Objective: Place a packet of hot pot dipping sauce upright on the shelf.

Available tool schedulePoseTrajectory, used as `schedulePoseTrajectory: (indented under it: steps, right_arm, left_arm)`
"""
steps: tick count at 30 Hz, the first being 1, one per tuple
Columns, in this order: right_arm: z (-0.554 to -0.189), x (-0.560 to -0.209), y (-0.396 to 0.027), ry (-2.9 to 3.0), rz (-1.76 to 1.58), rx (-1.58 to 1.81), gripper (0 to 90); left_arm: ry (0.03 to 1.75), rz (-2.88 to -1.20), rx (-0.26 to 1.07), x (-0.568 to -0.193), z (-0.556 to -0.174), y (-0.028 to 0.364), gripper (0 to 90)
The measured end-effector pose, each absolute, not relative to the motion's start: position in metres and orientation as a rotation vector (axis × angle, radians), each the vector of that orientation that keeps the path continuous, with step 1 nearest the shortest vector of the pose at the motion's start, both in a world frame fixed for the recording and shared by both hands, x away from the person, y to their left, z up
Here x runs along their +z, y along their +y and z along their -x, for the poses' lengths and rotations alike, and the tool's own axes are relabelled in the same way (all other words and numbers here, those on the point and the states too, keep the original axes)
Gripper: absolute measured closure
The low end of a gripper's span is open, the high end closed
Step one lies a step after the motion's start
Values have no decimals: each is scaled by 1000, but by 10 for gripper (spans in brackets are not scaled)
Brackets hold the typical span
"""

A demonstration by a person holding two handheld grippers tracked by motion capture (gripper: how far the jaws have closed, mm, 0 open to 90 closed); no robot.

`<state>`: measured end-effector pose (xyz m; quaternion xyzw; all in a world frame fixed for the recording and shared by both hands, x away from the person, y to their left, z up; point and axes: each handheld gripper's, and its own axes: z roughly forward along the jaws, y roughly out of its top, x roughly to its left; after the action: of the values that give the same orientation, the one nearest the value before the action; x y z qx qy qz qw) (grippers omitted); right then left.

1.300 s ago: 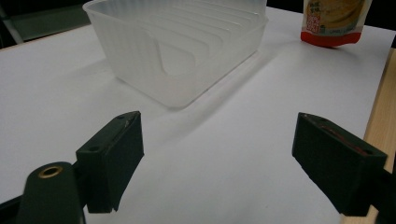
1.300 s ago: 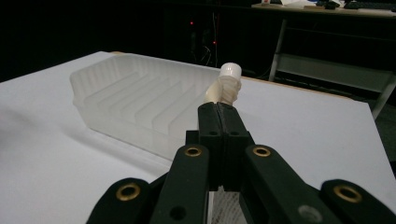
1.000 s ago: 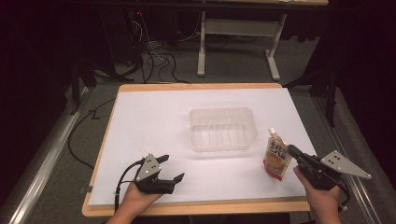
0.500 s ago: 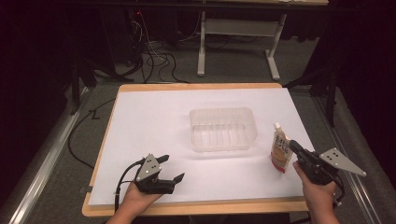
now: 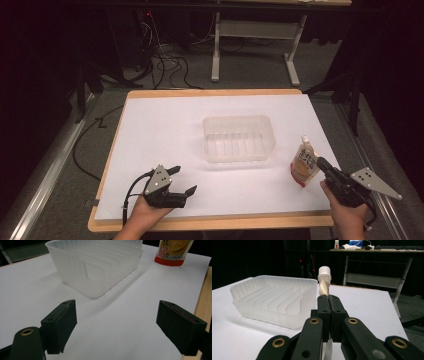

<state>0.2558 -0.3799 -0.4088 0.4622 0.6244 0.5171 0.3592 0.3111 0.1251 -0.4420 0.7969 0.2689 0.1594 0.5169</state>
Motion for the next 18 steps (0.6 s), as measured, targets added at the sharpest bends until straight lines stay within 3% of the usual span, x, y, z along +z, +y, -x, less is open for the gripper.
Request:
schedulePoseTrajectory:
  steps: [8, 18]
  right_arm:
    - [-256, -409, -381, 1607, -1204, 1343, 844]
    - [-256, -406, -381, 1595, -1211, 1343, 680]
  left_arm:
    - [640, -1919, 381, -442, -311, 125, 172]
    - [640, -1920, 376, -442, -311, 124, 173]
